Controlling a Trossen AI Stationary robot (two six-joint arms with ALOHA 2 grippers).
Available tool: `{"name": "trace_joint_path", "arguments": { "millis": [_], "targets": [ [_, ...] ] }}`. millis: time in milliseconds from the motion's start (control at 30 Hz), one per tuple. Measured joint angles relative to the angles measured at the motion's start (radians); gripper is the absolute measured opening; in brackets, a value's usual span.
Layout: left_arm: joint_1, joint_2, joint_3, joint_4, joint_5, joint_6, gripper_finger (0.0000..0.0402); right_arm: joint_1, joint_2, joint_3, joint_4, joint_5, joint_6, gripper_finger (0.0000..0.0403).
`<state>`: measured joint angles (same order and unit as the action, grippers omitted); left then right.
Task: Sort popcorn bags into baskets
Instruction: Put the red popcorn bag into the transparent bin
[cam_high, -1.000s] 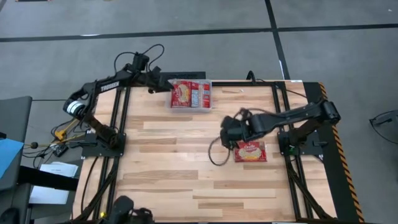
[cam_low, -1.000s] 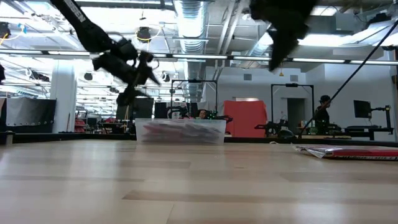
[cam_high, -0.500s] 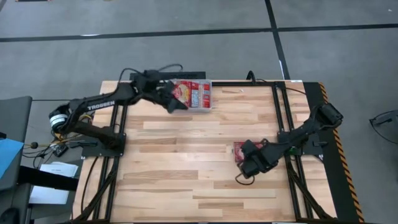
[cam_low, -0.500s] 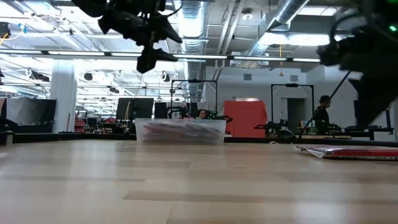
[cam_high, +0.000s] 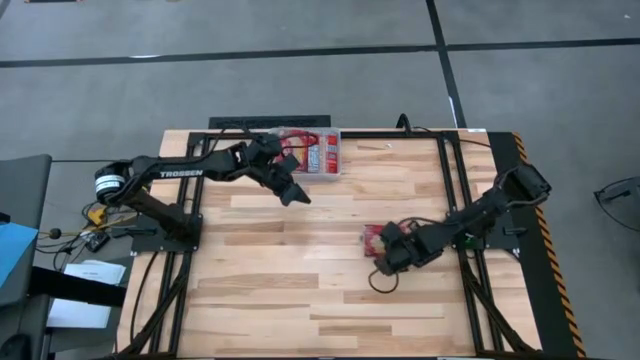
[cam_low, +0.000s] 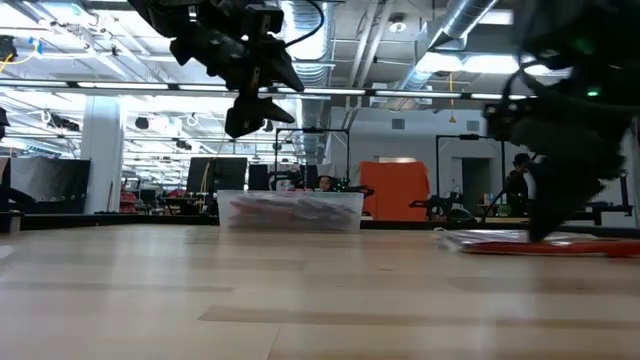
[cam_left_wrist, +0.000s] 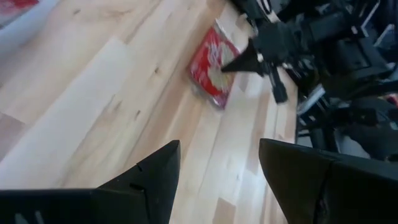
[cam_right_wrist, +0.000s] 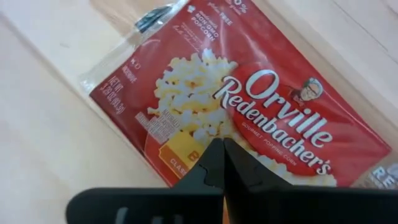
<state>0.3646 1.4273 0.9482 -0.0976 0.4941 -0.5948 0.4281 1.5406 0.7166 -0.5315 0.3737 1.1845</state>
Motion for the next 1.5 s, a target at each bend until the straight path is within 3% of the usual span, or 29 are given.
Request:
{"name": "trace_joint_path", "arguments": {
  "millis": [267, 400, 500, 567, 700, 867, 1000, 1100, 1300, 1500],
  "targets": [
    [-0.009, 0.000, -0.009, 0.011, -0.013, 0.011, 0.0206, -0.139, 0.011, -0.002, 0.291, -0.063, -0.428, 0.0020],
    [-0.012, 0.000, -0.051, 0.059, -0.025, -0.002, 0.0206, -0.215, 0.066, 0.039, 0.409, -0.162, -0.630, 0.0011],
    [-0.012, 0.000, -0.077, 0.063, -0.037, -0.013, 0.0206, -0.239, 0.101, 0.122, 0.381, -0.203, -0.659, 0.0012],
    [-0.012, 0.000, -0.089, 0.071, -0.033, -0.027, 0.0206, -0.219, 0.096, 0.188, 0.298, -0.153, -0.624, 0.0014],
    [-0.017, 0.000, -0.102, 0.101, 0.010, -0.060, 0.0206, -0.151, 0.085, 0.281, -0.050, -0.028, -0.461, 0.0010],
    [-0.027, 0.000, -0.102, 0.112, 0.014, -0.057, 0.0206, -0.082, 0.106, 0.291, -0.311, -0.013, -0.264, 0.0009],
    [-0.033, 0.000, -0.102, 0.112, 0.009, -0.048, 0.0206, -0.053, 0.158, 0.271, -0.288, -0.036, -0.227, 0.0014],
    [-0.034, 0.000, -0.102, 0.109, 0.010, -0.043, 0.0206, -0.054, 0.227, 0.275, -0.224, -0.060, -0.289, 0.0012],
    [-0.035, 0.012, -0.101, 0.111, 0.002, -0.006, 0.0206, -0.077, 0.346, 0.364, -0.108, -0.050, -0.483, 0.0012],
    [-0.037, 0.103, -0.102, 0.131, 0.018, 0.035, 0.0206, -0.120, 0.401, 0.434, -0.035, -0.015, -0.790, 0.0022]
  ]
}}
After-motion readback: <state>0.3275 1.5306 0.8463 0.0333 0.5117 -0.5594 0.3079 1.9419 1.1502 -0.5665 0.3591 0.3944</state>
